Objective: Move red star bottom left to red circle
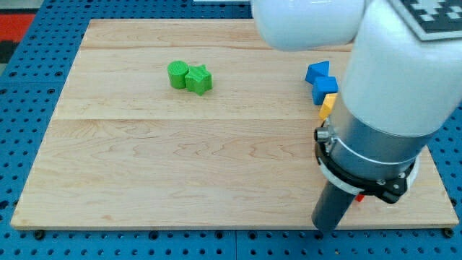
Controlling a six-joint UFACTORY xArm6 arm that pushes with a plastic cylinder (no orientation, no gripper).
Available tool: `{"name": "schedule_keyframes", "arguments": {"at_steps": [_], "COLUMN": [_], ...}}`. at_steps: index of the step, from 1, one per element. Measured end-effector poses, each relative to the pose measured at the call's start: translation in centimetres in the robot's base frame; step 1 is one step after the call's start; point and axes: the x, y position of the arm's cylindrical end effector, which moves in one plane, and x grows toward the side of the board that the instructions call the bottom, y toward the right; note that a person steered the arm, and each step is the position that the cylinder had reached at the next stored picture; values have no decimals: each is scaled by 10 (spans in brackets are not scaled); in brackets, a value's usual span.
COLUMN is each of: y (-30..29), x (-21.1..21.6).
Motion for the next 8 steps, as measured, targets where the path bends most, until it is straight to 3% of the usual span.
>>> {"name": "schedule_keyframes", "arguments": {"at_steps": [4,8], "y": [88,31], "x": [-5,-61]}}
